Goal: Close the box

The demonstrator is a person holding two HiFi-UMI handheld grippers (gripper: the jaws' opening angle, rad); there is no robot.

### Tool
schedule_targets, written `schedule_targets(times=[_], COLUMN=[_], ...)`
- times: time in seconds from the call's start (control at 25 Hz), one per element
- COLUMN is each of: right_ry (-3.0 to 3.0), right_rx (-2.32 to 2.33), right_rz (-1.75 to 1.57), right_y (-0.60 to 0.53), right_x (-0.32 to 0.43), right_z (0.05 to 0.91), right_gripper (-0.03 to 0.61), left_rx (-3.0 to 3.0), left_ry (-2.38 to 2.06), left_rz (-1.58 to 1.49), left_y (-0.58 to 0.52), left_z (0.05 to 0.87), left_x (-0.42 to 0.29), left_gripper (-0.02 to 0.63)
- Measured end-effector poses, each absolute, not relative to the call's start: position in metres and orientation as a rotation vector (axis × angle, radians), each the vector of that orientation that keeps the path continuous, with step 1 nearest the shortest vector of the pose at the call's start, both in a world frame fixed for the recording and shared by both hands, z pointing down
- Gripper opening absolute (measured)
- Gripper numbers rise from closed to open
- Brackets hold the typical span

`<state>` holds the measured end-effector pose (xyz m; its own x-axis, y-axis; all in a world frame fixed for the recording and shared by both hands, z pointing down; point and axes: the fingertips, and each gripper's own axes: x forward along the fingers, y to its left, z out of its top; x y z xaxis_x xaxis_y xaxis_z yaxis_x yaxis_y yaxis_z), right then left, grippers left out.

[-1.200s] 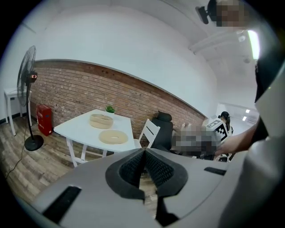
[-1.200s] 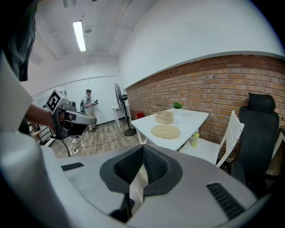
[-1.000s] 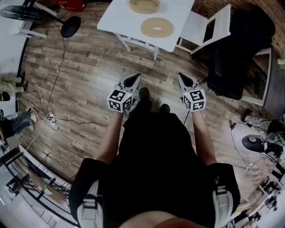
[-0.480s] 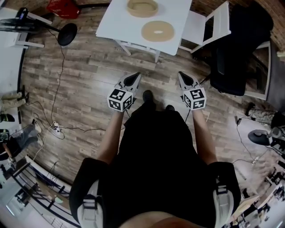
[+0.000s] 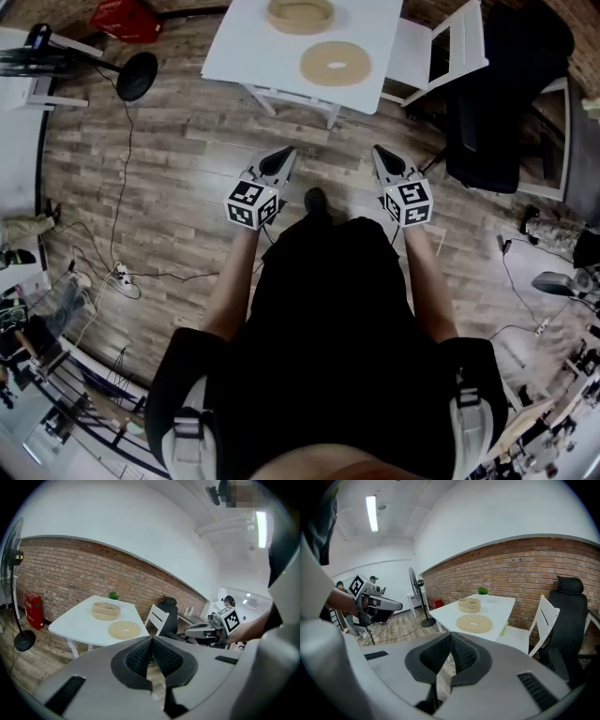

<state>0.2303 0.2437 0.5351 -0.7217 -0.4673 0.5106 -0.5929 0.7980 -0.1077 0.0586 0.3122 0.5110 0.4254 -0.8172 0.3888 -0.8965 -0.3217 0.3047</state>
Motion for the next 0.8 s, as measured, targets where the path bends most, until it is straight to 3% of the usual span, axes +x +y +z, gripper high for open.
schedule_targets(times=[0.8], right_ry=[-2.494], right_rx=[0.8], right_rz=[0.391], right_y=[0.241], right_x=[0.231], right_z=[0.548], right_gripper=[-0.003], left_rx=[2.207], left_ry=[-1.433], left_rz=[0.25], left_y=[0.311], left_z=[0.514], left_x=[0.052], left_gripper=[0.02])
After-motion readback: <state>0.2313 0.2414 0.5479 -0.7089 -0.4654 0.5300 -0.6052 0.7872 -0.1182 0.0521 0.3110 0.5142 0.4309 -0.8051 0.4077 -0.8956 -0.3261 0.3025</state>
